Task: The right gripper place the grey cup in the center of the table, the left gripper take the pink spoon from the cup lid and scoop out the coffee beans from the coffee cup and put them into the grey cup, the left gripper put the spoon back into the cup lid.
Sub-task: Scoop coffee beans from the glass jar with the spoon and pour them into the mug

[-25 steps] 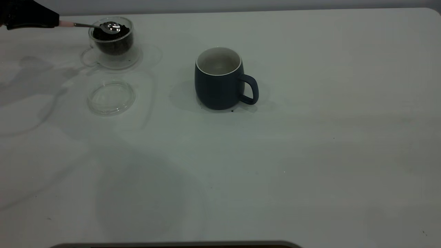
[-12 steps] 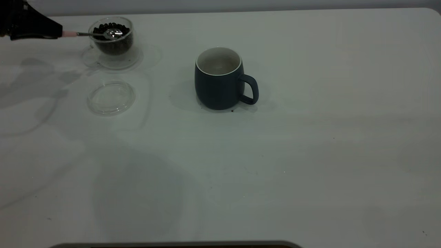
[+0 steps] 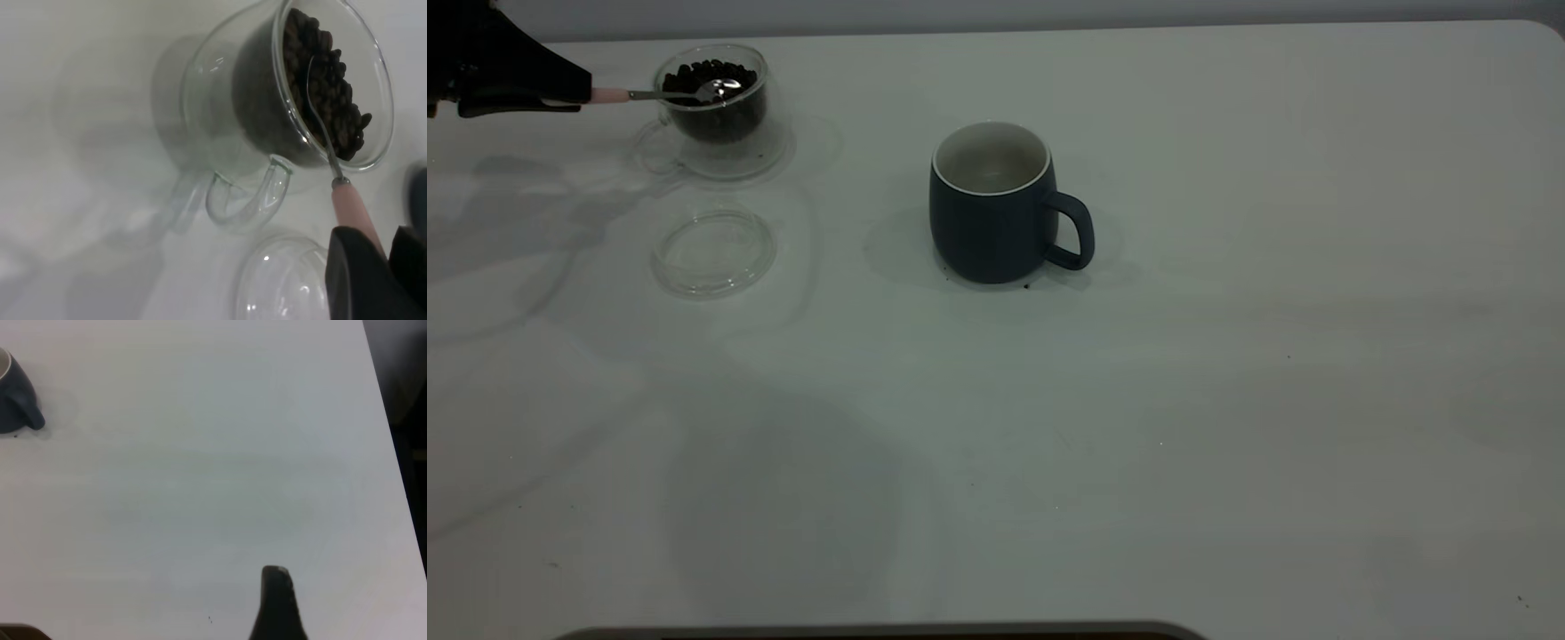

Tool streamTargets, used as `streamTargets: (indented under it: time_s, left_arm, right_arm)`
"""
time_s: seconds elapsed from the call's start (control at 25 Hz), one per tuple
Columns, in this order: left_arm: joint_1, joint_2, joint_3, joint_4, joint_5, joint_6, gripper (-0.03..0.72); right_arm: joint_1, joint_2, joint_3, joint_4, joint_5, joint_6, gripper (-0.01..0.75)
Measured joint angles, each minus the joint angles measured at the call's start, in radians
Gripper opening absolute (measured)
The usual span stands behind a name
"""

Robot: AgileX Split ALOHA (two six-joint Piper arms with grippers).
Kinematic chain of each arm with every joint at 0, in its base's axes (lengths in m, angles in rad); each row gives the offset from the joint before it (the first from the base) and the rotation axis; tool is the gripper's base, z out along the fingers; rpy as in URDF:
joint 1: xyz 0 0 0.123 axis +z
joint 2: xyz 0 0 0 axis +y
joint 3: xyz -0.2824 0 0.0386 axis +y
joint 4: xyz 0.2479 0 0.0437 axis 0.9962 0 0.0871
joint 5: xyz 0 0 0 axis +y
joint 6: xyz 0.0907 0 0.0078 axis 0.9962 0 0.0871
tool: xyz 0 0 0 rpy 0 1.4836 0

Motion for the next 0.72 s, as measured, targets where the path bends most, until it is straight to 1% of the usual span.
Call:
streamTargets:
  time_s: [0.24, 0.72]
  left_arm:
    - [0.019, 0.000, 0.000, 0.000, 0.023, -0.108, 0.126]
    - [0.020, 0.000, 0.000, 0.000, 0.045, -0.264, 0.126]
  right_arm:
    - [0.000, 0.000, 0.000, 0.000, 0.000, 0.000, 0.591]
    - [0.000, 0.000, 0.000, 0.000, 0.000, 0.000, 0.591]
